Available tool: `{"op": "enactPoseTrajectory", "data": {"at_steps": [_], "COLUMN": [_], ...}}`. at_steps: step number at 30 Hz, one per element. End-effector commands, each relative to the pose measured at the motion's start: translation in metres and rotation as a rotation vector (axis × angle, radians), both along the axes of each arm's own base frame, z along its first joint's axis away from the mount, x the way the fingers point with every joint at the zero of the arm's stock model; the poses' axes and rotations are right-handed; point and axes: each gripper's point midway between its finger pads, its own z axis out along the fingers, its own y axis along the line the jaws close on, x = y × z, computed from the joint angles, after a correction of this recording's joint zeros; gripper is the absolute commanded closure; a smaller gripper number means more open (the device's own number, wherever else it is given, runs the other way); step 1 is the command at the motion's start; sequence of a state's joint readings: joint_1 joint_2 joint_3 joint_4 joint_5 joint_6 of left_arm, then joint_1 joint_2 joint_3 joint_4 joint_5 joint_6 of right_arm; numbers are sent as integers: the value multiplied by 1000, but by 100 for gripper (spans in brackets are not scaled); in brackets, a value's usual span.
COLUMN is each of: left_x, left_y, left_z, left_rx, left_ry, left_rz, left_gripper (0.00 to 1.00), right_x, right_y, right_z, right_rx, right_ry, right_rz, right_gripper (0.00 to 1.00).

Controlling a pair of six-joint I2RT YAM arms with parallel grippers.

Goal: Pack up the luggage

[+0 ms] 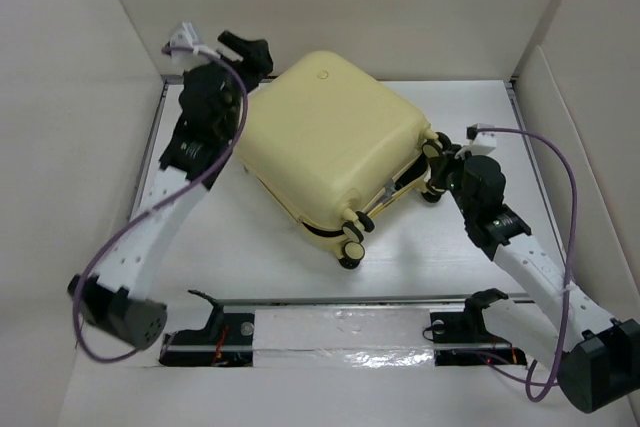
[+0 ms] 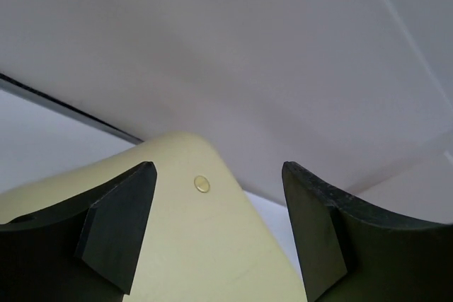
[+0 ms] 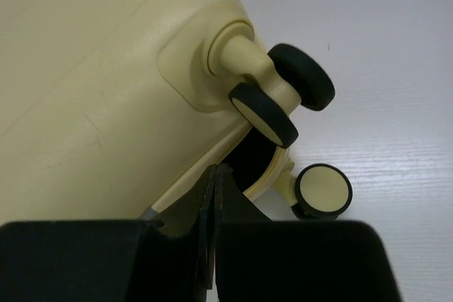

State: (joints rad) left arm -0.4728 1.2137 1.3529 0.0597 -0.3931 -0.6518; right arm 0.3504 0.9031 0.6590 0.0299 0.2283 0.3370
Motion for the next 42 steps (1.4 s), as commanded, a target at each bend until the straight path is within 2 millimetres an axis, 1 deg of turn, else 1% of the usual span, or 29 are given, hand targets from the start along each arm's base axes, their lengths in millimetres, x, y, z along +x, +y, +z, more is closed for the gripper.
{"op": "enactPoseTrajectory", "data": {"at_steps": [1,2,3,4,5,6,7,8,9,11,12,17,22,23,25,26,28,29,31,32,34,35,36,37,38,39,40,41,42], "left_x": [72,87,112,124,136,154,160,171,183,193,200,225,231,224,221,206,202,182,172,148,134,112,101,94,73,64,51,29,18], "left_y": [8,19,27,54,62,61,67,81,84,90,91,81,64,54,42,37,26,21,19,20,18,21,12,11,11,13,1,0,-4], "left_z": [-23,-35,-67,-80,-77,-110,-123,-118,-145,-154,-171,-202,-242,-262,-259,-288,-266,-294,-274,-305,-284,-309,-293,-292,-312,-298,-301,-320,-306], "left_rx": [121,138,163,173,174,193,190,189,202,211,211,215,169,149,135,112,56,21,-65,-97,-156,-174,-174,-176,-167,-148,-128,-110,-100], "left_ry": [93,137,213,261,259,325,370,363,416,442,468,500,552,591,548,604,509,567,499,553,477,528,485,462,505,467,469,508,471], "left_rz": [-52,-37,-26,10,0,-59,-85,-76,-100,-116,-137,-231,-332,-356,-362,-361,-347,-349,-327,-317,-295,-276,-293,-285,-278,-253,-267,-264,-271], "left_gripper": [30,30,31,31,31,31,31,31,31,31,31,30,32,32,33,33,33,33,34,34,34,35,35,35,35,35,35,35,35], "right_x": [-7,-8,-10,-13,-14,-15,-16,-17,-16,-12,-9,7,34,37,44,47,57,62,74,79,96,100,106,118,123,131,145,148,153], "right_y": [14,12,16,18,17,16,18,17,17,19,20,36,41,41,41,40,39,40,48,54,65,74,83,93,103,109,119,130,137], "right_z": [-19,-25,-31,-42,-48,-53,-57,-67,-70,-77,-77,-82,-87,-88,-89,-87,-78,-81,-72,-82,-67,-64,-72,-55,-50,-60,-38,-35,-31], "right_rx": [-6,-12,-13,-18,-19,-20,-14,-22,-22,-18,-18,36,37,35,28,27,30,25,-5,-21,-40,-37,-43,-49,-46,-51,-60,-59,-60], "right_ry": [44,59,73,94,104,114,117,135,135,143,146,177,187,186,178,165,120,119,99,127,109,105,118,83,80,109,93,104,111], "right_rz": [46,41,51,54,48,44,45,40,37,36,34,58,31,25,14,2,-2,14,50,75,112,157,191,230,274,307,342,402,429], "right_gripper": [100,100,100,100,100,100,100,100,100,100,100,100,100,100,100,100,100,100,100,100,100,100,100,100,100,100,100,99,99]}}
